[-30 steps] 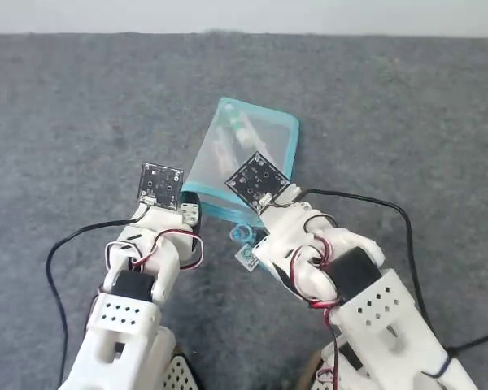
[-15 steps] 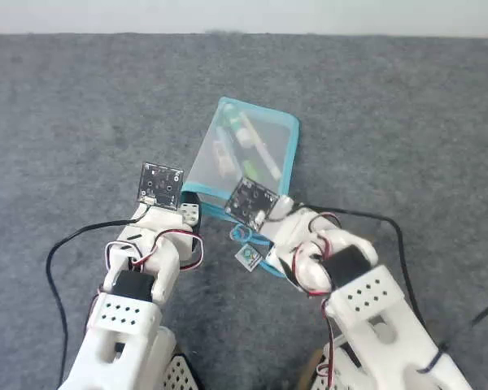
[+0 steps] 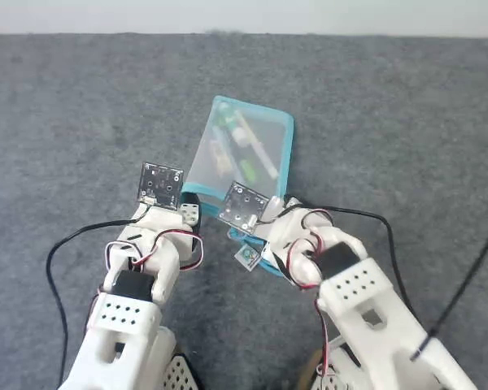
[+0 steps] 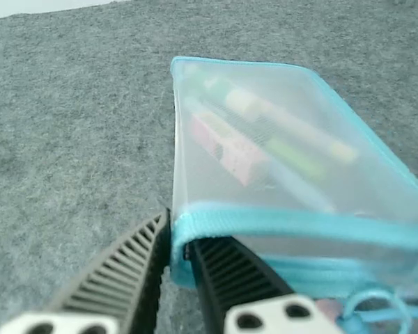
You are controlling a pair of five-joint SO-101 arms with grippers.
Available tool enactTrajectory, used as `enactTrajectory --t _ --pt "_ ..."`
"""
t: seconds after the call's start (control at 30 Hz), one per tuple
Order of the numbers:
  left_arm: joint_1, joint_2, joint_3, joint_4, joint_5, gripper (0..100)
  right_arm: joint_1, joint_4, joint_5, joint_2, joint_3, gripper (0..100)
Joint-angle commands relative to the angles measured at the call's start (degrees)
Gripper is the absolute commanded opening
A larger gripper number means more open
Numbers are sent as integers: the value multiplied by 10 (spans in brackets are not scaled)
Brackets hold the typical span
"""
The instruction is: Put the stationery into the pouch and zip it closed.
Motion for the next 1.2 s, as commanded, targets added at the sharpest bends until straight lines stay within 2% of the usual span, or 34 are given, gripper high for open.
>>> enactTrajectory --t 0.0,0.23,0.7,1.17 --pt "-3 -13 -22 -6 -4 12 7 -17 33 32 -49 231" --pt "1 -12 -22 -6 -4 12 4 -5 82 30 -23 231" --pt "-1 -12 -23 -6 -4 12 7 -73 117 32 -12 230" --pt "1 -12 -22 -5 -4 12 20 -74 87 149 -89 230"
